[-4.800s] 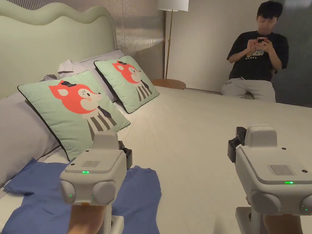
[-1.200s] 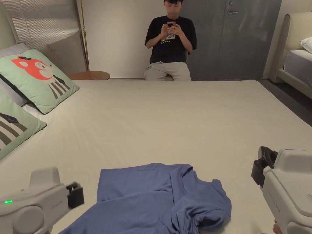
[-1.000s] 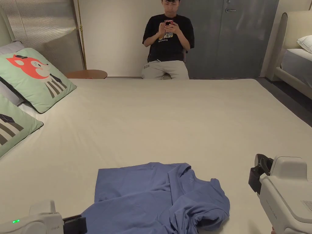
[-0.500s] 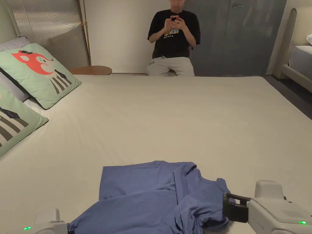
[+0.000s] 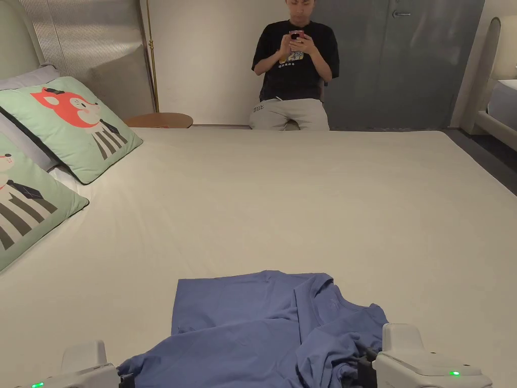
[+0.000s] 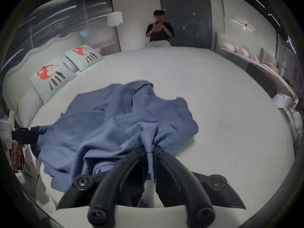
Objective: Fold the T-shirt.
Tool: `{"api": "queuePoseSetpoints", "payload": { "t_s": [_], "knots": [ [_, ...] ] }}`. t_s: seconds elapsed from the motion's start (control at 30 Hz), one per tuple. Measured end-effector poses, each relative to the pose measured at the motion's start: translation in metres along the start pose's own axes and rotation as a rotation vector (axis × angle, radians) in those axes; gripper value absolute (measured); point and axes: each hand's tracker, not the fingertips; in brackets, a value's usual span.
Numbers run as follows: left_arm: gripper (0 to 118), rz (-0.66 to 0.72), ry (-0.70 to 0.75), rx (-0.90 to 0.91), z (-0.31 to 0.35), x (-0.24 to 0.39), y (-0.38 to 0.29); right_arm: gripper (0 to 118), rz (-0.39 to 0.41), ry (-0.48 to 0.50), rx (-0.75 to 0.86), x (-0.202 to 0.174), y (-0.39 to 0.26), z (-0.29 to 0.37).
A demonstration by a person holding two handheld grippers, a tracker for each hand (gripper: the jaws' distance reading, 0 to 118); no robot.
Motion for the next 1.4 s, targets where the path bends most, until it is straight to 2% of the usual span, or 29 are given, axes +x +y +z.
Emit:
{"api": "queuePoseSetpoints", "payload": {
  "t_s": [0.17, 0.27, 0.5, 0.7, 0.8, 1.1, 1.23, 1.4],
  "knots": [
    [2, -0.012, -0.037, 0.119, 0.028, -0.003, 0.027, 8, -0.025, 0.021, 0.188, 0.014, 0.032, 0.044],
    [2, 0.015, -0.110, 0.192, 0.055, -0.001, 0.050, 7, -0.036, 0.008, 0.324, 0.022, 0.057, 0.084],
    [2, -0.046, -0.180, 0.393, 0.116, 0.014, 0.103, 7, -0.066, 0.010, 0.577, 0.032, 0.111, 0.174],
    [2, -0.079, -0.153, 0.582, 0.159, 0.025, 0.152, 7, -0.051, 0.032, 0.751, 0.037, 0.150, 0.229],
    [2, -0.087, -0.162, 0.612, 0.173, 0.029, 0.182, 7, -0.050, 0.025, 0.802, 0.038, 0.175, 0.247],
    [2, -0.099, -0.195, 0.657, 0.170, 0.070, 0.263, 7, -0.006, -0.069, 0.865, 0.057, 0.256, 0.244],
    [2, -0.113, -0.214, 0.680, 0.158, 0.094, 0.302, 7, 0.025, -0.101, 0.880, 0.061, 0.294, 0.224],
    [2, -0.108, -0.228, 0.702, 0.133, 0.124, 0.350, 7, 0.021, -0.126, 0.886, 0.070, 0.336, 0.191]
  ]
}}
